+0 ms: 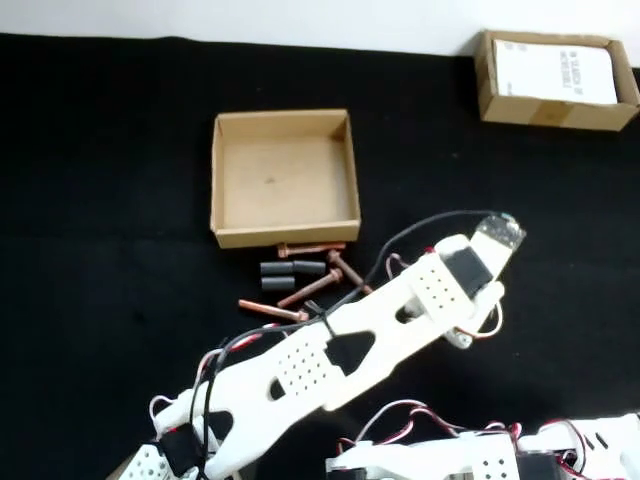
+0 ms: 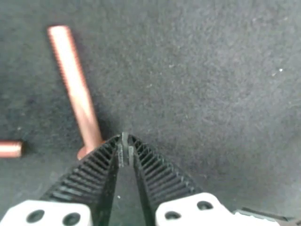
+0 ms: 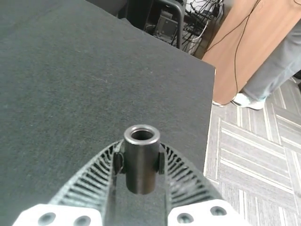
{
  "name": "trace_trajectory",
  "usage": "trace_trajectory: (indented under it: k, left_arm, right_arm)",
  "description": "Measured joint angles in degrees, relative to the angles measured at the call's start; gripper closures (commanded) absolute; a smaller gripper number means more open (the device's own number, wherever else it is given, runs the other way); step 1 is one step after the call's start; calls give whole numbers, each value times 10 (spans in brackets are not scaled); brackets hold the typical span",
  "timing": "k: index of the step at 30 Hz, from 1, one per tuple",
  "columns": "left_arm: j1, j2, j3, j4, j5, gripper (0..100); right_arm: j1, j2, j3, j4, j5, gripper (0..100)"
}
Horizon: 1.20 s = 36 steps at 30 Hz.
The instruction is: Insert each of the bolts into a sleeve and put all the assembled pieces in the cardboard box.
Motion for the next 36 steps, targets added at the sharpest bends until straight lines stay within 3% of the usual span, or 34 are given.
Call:
trace_trajectory:
  k: [8, 19, 24, 30, 33, 36]
  left_arm:
    - [-29, 18, -3, 0, 2, 991]
    - [-189, 18, -10, -59, 3, 990]
    - [-188, 18, -76, -33, 22, 989]
    - [-140, -12, -122, 10, 42, 989]
    - [-135, -47, -84, 12, -18, 989]
    - [-143, -81, -12, 12, -134, 989]
  right_arm:
    - [-13, 0, 0, 7, 0, 991]
    - [-31, 0, 0, 7, 0, 991]
    - [-47, 0, 0, 7, 0, 991]
    - [-57, 0, 0, 7, 0, 991]
    - [-59, 0, 0, 7, 0, 991]
    - [-58, 0, 0, 7, 0, 991]
